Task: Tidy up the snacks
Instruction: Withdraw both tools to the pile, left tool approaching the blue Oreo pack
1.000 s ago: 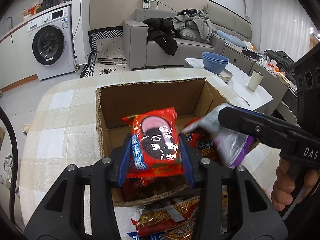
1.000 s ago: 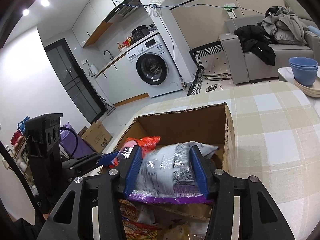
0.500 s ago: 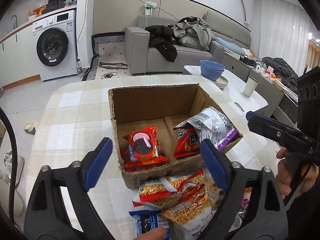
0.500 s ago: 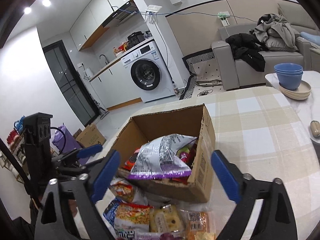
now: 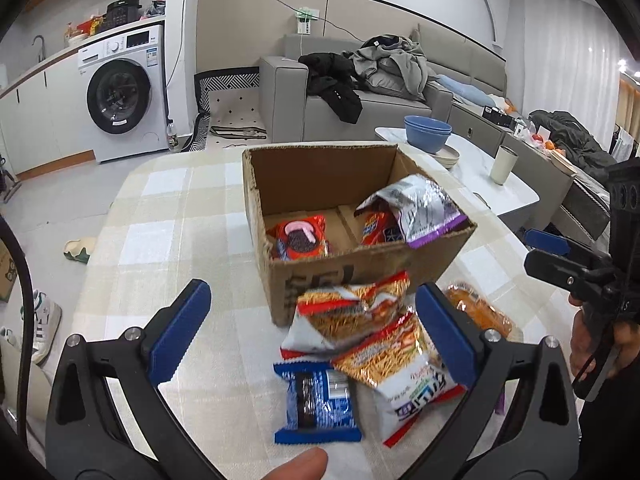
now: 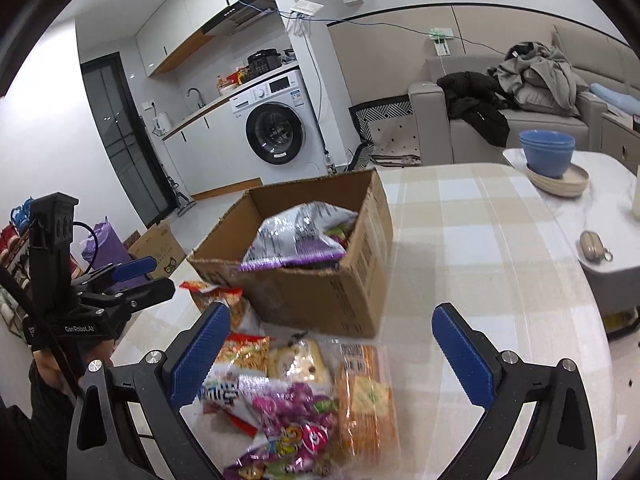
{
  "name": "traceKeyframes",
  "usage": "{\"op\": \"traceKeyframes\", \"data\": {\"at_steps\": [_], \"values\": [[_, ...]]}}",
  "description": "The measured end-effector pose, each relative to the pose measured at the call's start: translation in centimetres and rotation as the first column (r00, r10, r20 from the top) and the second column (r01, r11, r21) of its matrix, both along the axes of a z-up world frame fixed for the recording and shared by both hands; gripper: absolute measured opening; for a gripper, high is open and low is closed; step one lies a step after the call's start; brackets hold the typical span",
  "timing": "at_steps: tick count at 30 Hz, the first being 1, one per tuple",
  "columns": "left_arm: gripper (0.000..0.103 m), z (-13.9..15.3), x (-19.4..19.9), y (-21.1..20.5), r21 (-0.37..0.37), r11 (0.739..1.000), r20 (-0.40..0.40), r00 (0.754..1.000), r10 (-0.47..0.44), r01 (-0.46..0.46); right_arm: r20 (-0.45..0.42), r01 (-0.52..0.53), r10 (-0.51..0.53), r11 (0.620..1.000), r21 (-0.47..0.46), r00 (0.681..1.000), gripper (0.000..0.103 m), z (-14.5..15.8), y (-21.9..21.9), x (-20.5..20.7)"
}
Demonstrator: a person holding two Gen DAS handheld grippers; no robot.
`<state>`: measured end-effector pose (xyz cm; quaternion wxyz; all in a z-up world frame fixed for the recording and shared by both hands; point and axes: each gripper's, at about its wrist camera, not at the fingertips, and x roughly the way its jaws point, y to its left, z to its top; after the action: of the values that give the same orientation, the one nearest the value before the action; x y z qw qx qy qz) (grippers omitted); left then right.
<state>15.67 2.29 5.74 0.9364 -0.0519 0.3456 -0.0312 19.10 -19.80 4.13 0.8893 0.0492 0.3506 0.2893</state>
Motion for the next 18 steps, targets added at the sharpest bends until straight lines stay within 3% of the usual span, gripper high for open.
{"op": "traceKeyframes", "data": {"at_steps": [9,18], "values": [[0.102,-1.8,-3.6,0.0,0.0,1.0,-0.021,1.0,0.005,-0.005,-0.029,0.058,-0.058,0.998,-0.008,0.998,0.102,-1.5,-2.3,-2.3],[0.102,-3.7,-4.7,0.3,-0.007,1.0,-0.065,0.998,0.014,-0.014,-0.079,0.066,-0.067,0.998,-0.011,0.995,0.102,-2.1,-3.0,-2.6]]}}
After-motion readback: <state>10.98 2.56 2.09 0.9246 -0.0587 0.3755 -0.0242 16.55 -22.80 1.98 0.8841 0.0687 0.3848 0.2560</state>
